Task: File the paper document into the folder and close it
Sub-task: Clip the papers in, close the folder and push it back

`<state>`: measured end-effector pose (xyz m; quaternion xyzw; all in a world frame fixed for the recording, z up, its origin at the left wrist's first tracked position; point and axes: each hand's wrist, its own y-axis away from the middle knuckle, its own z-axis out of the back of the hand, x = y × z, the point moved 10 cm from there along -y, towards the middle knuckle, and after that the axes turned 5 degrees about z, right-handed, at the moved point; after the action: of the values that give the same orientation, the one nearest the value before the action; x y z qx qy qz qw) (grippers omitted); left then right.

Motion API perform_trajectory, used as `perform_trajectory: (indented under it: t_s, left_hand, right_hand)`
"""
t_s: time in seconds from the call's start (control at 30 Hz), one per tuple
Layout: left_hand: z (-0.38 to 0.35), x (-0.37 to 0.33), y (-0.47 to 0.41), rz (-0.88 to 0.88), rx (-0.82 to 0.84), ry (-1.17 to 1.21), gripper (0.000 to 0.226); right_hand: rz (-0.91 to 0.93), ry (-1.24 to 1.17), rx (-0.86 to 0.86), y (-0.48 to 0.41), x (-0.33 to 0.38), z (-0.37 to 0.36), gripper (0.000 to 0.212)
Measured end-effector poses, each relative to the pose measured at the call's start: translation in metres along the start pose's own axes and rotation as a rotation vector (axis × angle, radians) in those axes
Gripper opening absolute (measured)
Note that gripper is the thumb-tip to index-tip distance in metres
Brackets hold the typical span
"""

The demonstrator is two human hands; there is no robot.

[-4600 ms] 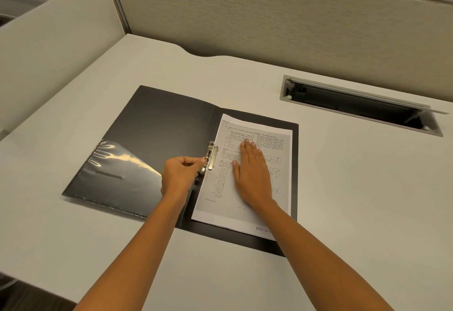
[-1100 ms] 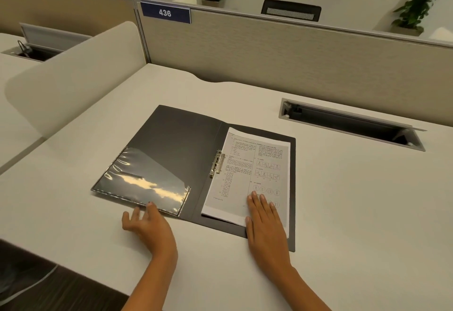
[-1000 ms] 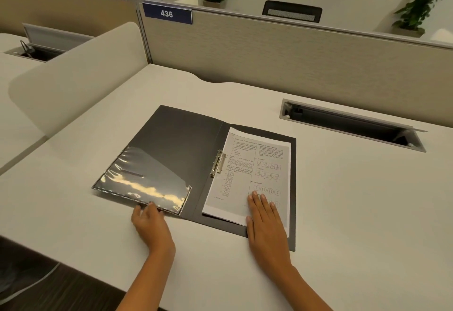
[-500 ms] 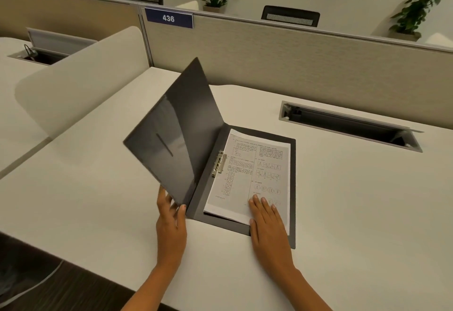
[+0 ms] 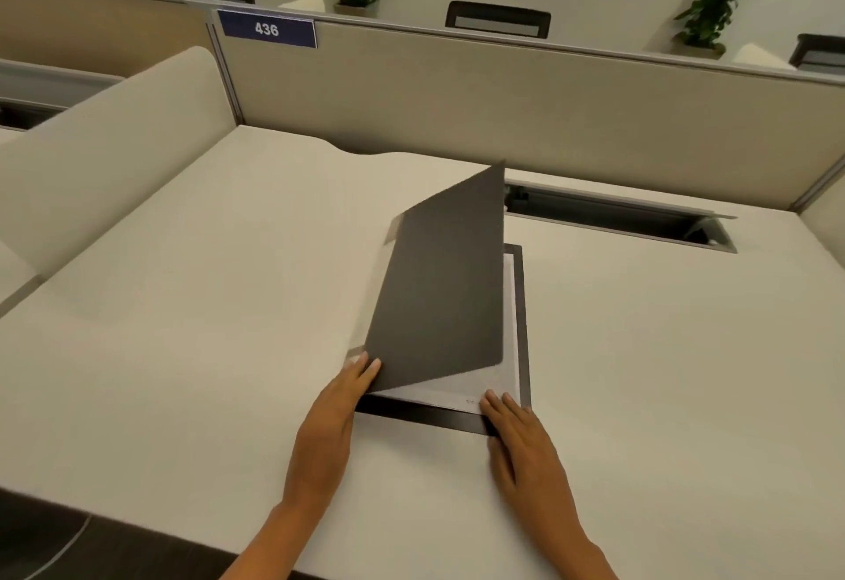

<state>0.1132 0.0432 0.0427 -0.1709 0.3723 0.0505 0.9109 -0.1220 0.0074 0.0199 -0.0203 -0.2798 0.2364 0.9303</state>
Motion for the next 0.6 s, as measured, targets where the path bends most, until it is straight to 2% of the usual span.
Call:
perform_trajectory:
  t_s: [0.1,0.27,0.37,0.47,0.6]
  left_hand:
    - [-0.008,-0.004,-0.001,-0.024,0.045,-0.108,0.069]
    - [-0.013,-0.008,-0.001,-0.038,0.079,-0.180,0.075]
    - [-0.013,-0.006,-0.001,-0.007,0.075,-0.188,0.074]
    - [-0.009,0.002,-0.001,0.089,0.042,-0.136,0.066]
    - [-0.009,-0.010,-0.006,0.035,0.002,-0.145,0.036]
  right_hand:
    - [-0.124,-0.126,-0.056,0.007,-0.016,0.011,0.047]
    - [-0.406,-0.235,-0.304,0.022,-0.048,0.038,0.029]
    - [-0.565,-0.319,-0.424,0.030,-0.063,0.049,0.032]
    - [-0.673,-0.388,-0.476,0.032,-0.071,0.055,0.034]
    - [-0.773,-0.408,-0.484,0.026,-0.071,0.058,0.027]
